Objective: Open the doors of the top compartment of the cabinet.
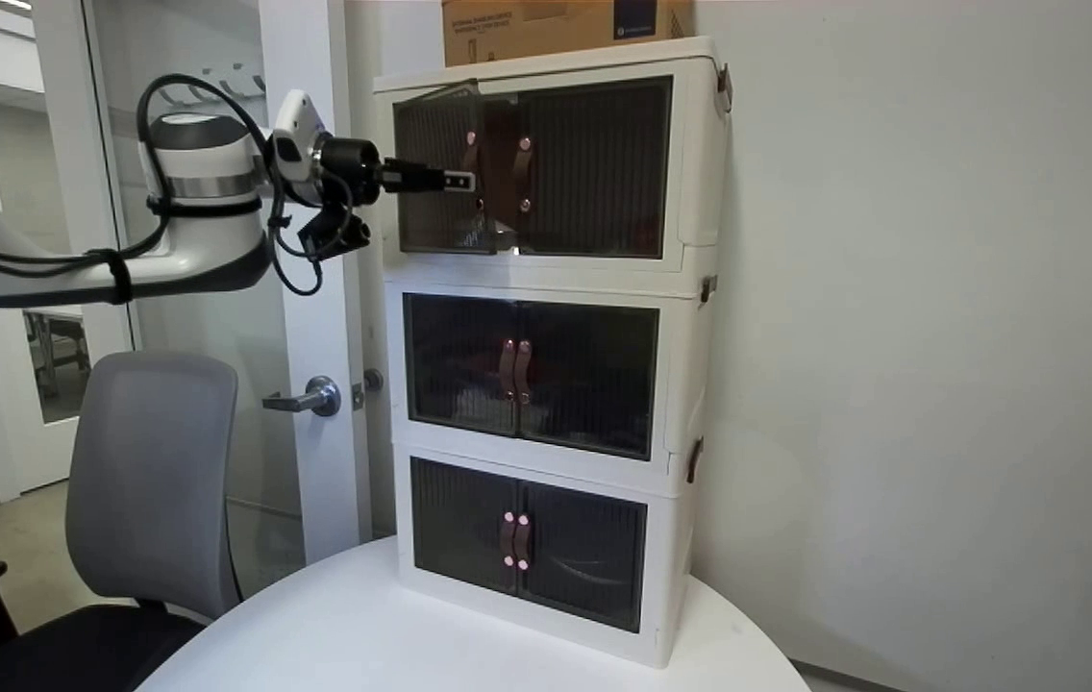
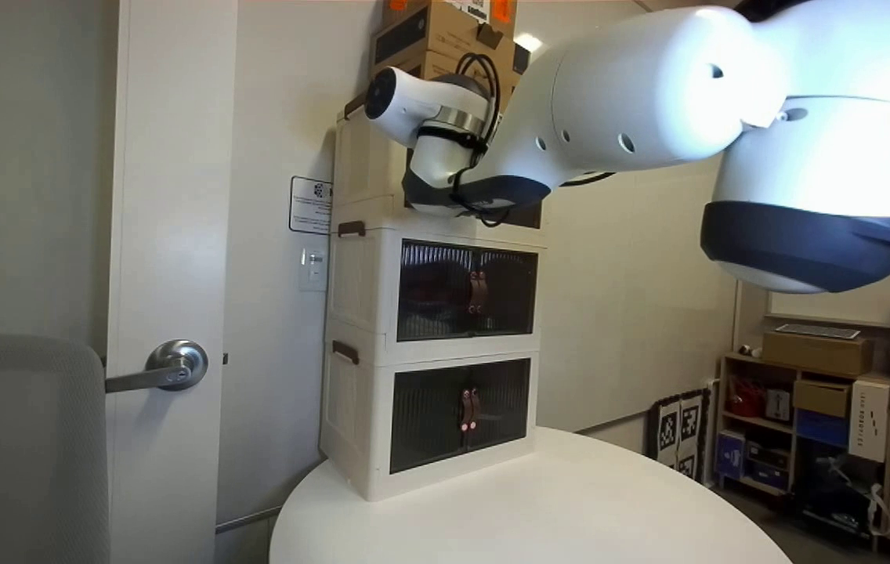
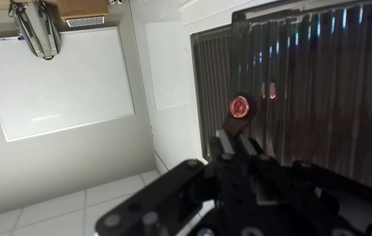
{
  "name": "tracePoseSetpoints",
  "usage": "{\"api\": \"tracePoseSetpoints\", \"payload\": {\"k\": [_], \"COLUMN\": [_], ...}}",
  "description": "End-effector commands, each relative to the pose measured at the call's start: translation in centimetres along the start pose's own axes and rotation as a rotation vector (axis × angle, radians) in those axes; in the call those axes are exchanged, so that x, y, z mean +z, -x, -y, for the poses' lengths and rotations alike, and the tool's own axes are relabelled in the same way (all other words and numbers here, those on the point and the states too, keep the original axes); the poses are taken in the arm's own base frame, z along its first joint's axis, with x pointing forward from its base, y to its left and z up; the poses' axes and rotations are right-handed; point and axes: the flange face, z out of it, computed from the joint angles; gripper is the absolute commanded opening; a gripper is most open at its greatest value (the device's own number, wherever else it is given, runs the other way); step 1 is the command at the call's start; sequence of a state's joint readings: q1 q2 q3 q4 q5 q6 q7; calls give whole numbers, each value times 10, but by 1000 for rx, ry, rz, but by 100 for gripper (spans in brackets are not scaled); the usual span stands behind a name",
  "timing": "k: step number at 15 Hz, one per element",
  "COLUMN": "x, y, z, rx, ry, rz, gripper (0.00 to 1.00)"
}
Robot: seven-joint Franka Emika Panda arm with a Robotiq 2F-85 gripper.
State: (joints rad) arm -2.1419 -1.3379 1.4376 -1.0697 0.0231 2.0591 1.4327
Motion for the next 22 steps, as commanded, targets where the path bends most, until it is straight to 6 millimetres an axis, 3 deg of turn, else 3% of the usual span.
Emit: {"api": "tracePoseSetpoints", "payload": {"k": [1, 4, 10, 14, 15, 17, 22], "x": [-30, -56, -120, -129, -125, -115, -89], "y": [20, 27, 62, 63, 60, 52, 5], "z": [-5, -9, -10, -12, -13, -15, -22], "rx": [-27, -37, -76, -76, -69, -71, -98], "ry": [-29, -70, -223, -304, -302, -318, -468], "rz": [28, 47, 114, 190, 199, 240, 395], "gripper": [8, 9, 8, 8, 33, 37, 74]}}
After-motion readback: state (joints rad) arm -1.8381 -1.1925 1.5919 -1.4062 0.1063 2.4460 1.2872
